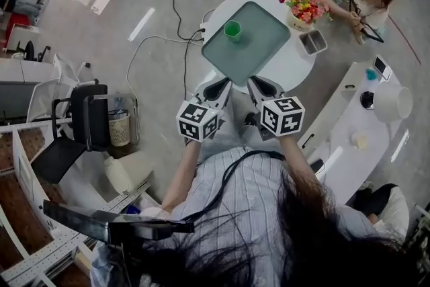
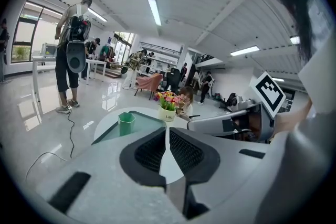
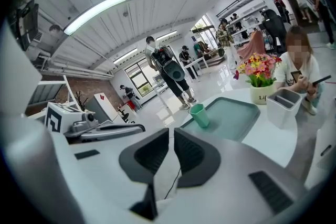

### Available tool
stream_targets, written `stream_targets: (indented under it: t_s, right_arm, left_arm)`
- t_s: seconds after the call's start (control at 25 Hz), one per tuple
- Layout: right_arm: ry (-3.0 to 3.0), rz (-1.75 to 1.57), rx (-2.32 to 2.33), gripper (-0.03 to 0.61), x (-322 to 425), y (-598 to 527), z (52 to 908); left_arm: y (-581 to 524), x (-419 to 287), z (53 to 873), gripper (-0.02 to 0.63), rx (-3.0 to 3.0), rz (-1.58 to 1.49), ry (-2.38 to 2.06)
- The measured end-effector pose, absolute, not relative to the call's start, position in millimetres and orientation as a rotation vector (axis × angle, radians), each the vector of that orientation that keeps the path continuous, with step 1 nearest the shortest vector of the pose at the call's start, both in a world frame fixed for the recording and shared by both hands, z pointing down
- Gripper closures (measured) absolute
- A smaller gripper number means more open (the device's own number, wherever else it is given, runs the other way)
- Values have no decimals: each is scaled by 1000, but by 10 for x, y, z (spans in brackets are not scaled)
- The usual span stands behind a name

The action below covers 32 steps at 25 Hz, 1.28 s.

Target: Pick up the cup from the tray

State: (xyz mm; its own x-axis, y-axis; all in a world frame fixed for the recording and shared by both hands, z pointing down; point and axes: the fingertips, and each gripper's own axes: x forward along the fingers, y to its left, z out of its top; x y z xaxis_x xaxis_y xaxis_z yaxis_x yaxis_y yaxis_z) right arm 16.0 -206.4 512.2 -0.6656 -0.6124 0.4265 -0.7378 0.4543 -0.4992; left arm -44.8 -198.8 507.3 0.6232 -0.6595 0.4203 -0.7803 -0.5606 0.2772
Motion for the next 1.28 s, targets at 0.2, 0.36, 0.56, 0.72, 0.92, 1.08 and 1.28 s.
stream_targets:
  t_s: [0.2, 0.36, 0.56, 0.72, 0.92, 1.08, 1.28]
  right_arm:
    - [-2499, 1020, 1205, 531, 131, -2206, 5156]
    - [-2469, 1030, 1235, 531, 94, -2399, 5191]
    - [-2436, 1035, 1268, 531, 13, -2723, 5218]
    - [-2404, 1050, 1307, 531, -24, -2980, 5267]
    - [-2328, 1101, 1368, 531, 20, -3153, 5359]
    - [-2272, 1127, 1394, 531, 67, -3251, 5453]
    - [-2211, 1149, 1431, 531, 145, -3333, 5531]
  left_arm:
    - [-2206, -555, 5164, 598, 2399, 377, -1137]
    - [-2430, -660, 5254, 598, 2389, 398, -1121]
    - [-2813, -792, 5325, 597, 2393, 415, -1089]
    - [-3106, -849, 5480, 597, 2394, 436, -1036]
    - [-3367, -846, 5723, 594, 2371, 484, -949]
    - [-3563, -824, 5971, 504, 2366, 541, -882]
    - [-3742, -792, 6257, 383, 2384, 625, -796]
